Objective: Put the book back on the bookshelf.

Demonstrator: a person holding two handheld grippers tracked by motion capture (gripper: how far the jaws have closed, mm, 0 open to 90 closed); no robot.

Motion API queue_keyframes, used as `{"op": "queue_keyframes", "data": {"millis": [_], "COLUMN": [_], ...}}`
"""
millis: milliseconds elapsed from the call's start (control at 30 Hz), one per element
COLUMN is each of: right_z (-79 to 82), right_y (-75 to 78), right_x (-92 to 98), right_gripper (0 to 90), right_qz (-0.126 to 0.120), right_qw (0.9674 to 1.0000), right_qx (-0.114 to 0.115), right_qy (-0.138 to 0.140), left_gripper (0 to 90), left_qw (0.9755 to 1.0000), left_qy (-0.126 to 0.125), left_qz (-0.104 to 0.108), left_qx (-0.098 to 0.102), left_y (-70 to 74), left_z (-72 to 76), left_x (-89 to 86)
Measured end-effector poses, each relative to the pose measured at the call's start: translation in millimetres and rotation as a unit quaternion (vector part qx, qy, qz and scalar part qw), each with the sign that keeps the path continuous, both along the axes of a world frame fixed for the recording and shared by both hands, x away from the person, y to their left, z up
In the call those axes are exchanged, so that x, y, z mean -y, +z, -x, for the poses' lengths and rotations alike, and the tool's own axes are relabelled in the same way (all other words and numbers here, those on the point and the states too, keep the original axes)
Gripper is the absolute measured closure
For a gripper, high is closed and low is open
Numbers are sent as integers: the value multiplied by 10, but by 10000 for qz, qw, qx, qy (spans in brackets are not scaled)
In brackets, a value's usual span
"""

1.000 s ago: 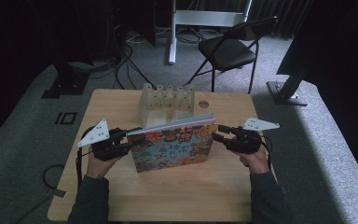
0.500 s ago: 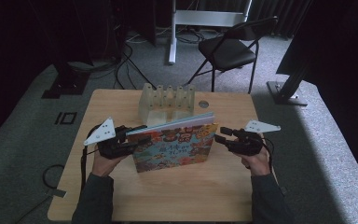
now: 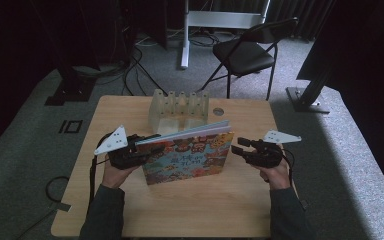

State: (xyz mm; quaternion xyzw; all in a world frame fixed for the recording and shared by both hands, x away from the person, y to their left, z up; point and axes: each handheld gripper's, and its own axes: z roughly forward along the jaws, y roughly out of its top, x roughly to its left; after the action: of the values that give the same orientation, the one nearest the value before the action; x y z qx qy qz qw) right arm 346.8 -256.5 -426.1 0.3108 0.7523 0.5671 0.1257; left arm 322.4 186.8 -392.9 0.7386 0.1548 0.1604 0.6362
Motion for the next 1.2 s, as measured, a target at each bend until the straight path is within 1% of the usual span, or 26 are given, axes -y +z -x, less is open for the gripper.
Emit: {"op": "queue_keyframes", "data": {"millis": [100, 433, 533, 600, 733, 833, 867, 900, 967, 1067, 1200], "right_z": [2, 4, 3, 4, 4, 2, 2, 1, -1, -5, -3], "right_y": [-15, -87, -102, -108, -120, -133, -133, -135, -139, -143, -159], "right_x": [20, 76, 92, 99, 118, 128, 128, 130, 142, 153, 160], "right_gripper": [512, 511, 511, 511, 511, 511, 511, 512, 512, 513, 513], "right_qz": [9, 44, 54, 52, 58, 59, 59, 59, 53, 76, 131], "right_qw": [10000, 9999, 9998, 9998, 9997, 9996, 9996, 9996, 9995, 9994, 9992], "right_qx": [-24, -92, -112, -118, -131, -149, -149, -150, -156, -144, -147], "right_qy": [-35, -134, -156, -171, -195, -224, -224, -231, -264, -303, -360], "left_gripper": [639, 639, 658, 690, 732, 768, 772, 772, 787, 801, 796], "left_qw": [10000, 9998, 9997, 9996, 9995, 9994, 9994, 9994, 9996, 9998, 9998], "left_qy": [-32, -187, -242, -280, -245, -248, -248, -215, -138, -25, 1], "left_qz": [10, 26, 13, -12, -132, -161, -161, -165, -93, 95, 113], "left_qx": [2, -46, -55, -10, 127, 181, 181, 224, 237, 146, 184], "left_y": [-3, -33, -35, -35, -24, -25, -25, -30, -44, -75, -81], "left_z": [-9, -66, -75, -62, 5, 34, 34, 65, 96, 117, 148], "left_x": [9, 62, 74, 77, 105, 117, 117, 129, 144, 164, 181]}}
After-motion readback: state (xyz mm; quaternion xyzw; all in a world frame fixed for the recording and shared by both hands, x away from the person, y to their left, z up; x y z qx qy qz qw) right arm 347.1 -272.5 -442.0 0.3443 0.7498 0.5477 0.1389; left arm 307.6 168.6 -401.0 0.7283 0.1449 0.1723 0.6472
